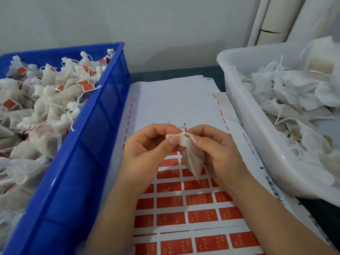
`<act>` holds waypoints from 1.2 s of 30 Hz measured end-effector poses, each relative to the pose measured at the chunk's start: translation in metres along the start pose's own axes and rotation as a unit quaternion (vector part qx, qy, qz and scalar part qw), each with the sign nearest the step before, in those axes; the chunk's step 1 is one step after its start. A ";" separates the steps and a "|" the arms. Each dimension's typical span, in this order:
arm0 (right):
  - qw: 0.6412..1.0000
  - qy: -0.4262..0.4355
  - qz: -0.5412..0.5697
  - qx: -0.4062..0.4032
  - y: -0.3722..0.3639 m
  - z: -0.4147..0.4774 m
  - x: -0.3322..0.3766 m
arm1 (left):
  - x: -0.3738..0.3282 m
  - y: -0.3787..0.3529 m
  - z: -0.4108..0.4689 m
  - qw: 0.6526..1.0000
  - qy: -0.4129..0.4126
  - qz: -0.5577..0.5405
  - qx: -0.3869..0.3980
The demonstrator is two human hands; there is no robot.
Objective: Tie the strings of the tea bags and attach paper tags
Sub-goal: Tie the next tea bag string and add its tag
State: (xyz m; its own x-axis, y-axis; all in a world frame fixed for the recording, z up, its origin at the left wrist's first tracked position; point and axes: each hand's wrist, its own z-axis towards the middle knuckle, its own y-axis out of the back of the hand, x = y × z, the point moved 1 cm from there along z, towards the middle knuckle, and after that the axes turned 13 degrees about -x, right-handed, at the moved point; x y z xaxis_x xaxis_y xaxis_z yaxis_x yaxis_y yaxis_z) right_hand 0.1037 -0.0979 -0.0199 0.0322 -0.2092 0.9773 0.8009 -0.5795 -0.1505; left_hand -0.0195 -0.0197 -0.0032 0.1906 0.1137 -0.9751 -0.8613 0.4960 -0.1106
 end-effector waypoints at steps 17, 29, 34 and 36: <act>0.965 0.199 -0.165 -0.036 -0.003 -0.004 0.000 | 0.006 -0.011 -0.005 0.995 -0.062 0.050 -0.061; 0.957 0.214 -0.189 -0.045 -0.008 -0.007 -0.005 | -0.002 -0.008 -0.005 0.941 -0.254 0.218 -0.047; 0.944 0.242 -0.218 -0.055 -0.009 -0.009 -0.008 | 0.000 -0.006 -0.004 0.907 -0.289 0.302 -0.049; 0.939 0.249 -0.227 -0.070 -0.010 -0.008 -0.009 | 0.000 -0.008 -0.005 0.908 -0.274 0.312 -0.053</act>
State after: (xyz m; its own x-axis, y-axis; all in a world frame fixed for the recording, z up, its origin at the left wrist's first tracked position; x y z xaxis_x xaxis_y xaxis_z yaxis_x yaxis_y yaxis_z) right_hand 0.0907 -0.0972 -0.0284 -0.6047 -0.2383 0.7600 0.5771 -0.7887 0.2119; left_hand -0.0145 -0.0281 -0.0034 -0.1688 0.7693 -0.6162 -0.9173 0.1062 0.3838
